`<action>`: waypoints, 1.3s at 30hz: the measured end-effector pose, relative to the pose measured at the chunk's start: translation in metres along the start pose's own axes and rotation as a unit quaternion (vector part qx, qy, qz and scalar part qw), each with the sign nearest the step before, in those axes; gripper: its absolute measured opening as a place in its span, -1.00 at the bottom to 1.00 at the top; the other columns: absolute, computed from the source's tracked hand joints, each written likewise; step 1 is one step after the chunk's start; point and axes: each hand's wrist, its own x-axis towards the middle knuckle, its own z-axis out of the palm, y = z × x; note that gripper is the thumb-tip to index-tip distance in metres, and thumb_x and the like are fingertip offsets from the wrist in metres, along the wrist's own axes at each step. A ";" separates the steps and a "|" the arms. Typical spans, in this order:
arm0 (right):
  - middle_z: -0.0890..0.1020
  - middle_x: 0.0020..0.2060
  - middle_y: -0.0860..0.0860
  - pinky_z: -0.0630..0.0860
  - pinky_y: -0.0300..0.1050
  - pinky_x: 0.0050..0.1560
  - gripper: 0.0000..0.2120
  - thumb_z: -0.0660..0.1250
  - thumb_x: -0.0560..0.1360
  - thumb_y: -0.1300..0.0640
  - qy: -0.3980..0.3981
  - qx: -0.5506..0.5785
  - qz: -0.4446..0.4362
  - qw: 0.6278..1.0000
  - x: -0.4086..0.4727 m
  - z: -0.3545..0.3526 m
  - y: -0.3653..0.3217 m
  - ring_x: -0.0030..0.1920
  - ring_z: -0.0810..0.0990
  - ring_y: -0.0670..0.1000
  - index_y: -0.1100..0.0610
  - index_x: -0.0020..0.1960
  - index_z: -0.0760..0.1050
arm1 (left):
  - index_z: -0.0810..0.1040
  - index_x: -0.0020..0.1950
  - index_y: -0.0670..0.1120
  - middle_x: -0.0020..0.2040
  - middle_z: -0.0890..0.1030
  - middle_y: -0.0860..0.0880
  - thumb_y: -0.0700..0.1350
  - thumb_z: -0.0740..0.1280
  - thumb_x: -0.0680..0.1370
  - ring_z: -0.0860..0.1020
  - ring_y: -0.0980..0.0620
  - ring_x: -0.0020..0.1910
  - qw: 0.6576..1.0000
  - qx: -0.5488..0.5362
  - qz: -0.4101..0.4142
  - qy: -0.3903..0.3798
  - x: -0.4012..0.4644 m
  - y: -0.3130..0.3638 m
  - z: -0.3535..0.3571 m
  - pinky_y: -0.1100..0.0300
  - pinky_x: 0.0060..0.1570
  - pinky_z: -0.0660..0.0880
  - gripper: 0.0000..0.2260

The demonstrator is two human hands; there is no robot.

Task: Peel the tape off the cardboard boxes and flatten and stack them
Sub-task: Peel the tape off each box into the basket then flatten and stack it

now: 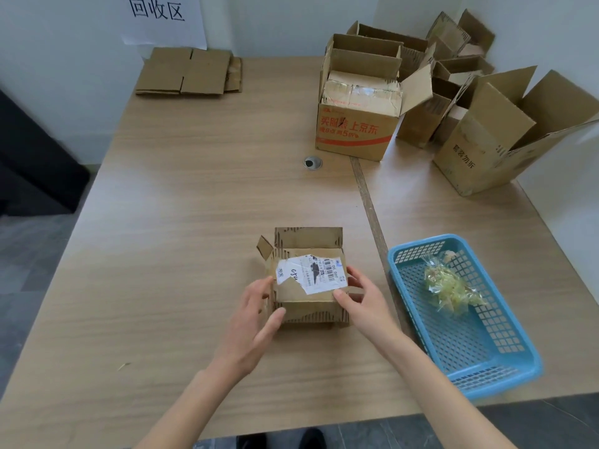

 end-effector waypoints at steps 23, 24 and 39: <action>0.61 0.08 -0.30 0.48 -0.38 -0.05 -0.41 0.25 0.55 0.39 -0.025 -0.053 0.011 0.998 0.029 -0.016 -0.004 0.13 0.61 -0.23 -0.08 0.46 0.33 | 0.28 0.54 0.33 0.07 0.44 0.03 0.05 0.59 0.40 0.50 0.02 0.01 0.978 0.052 -0.190 0.065 0.053 -0.004 0.011 0.07 0.11 0.49 -0.21; 0.56 0.19 -0.28 0.44 -0.42 0.00 -0.35 0.26 0.55 0.36 -0.021 -0.082 -0.002 0.996 0.028 -0.012 -0.001 0.14 0.57 -0.28 -0.07 0.54 0.25 | 0.28 0.55 0.31 0.03 0.41 0.02 0.06 0.59 0.41 0.49 0.02 -0.03 0.977 0.073 -0.190 0.059 0.052 -0.007 0.012 0.07 0.08 0.50 -0.20; -0.05 0.63 0.01 -0.21 0.02 0.61 -0.24 0.25 0.45 -0.19 -0.021 -0.449 -0.165 0.878 0.048 0.013 0.035 0.63 -0.18 0.02 0.03 0.57 0.12 | 0.22 0.61 0.00 0.67 -0.16 0.08 0.22 0.32 0.54 -0.17 0.05 0.63 0.957 0.284 -0.051 -0.011 0.057 -0.030 0.021 0.04 0.58 -0.13 -0.30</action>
